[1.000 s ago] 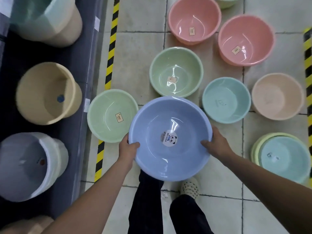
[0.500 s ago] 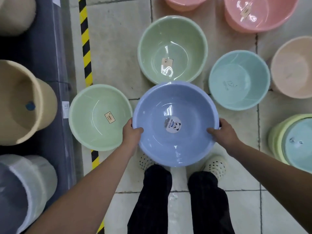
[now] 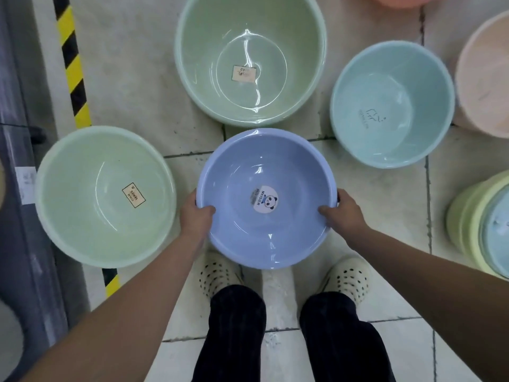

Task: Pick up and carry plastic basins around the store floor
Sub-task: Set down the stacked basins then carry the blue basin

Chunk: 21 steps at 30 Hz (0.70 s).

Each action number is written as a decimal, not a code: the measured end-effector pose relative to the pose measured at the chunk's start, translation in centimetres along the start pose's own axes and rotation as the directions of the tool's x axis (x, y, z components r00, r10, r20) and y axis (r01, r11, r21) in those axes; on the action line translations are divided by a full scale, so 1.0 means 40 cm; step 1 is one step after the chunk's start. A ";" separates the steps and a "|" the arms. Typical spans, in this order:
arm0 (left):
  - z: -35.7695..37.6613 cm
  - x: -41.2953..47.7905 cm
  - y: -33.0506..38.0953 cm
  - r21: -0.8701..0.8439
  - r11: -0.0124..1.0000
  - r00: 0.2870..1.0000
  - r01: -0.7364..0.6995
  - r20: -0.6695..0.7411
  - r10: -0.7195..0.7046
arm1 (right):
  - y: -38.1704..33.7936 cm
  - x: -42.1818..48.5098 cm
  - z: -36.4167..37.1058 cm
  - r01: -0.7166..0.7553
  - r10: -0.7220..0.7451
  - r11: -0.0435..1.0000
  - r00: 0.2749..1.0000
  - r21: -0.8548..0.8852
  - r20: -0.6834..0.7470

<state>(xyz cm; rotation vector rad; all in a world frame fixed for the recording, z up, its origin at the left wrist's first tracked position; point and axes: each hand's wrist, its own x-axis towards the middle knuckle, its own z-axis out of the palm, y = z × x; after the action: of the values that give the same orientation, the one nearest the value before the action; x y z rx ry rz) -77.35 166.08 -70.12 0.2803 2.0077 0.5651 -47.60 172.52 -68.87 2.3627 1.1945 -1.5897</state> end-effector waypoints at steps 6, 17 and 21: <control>0.065 0.034 -0.055 0.009 1.000 0.999 -0.025 0.022 0.025 | 0.071 0.039 0.031 0.020 -0.017 0.999 0.997 0.029 -0.079; 0.119 0.069 -0.068 0.070 0.998 0.998 0.004 0.064 -0.008 | 0.136 0.057 0.034 0.011 -0.006 0.977 1.000 0.213 -0.025; 0.121 0.032 -0.017 0.105 0.994 0.998 0.032 0.059 -0.039 | 0.134 0.031 -0.014 0.006 -0.015 0.972 0.999 0.235 0.033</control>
<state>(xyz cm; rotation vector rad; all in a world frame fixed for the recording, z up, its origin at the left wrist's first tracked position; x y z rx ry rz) -73.69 167.36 -73.38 0.3209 1.9821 0.4250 -43.64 169.70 -71.51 2.4553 1.0673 -1.8624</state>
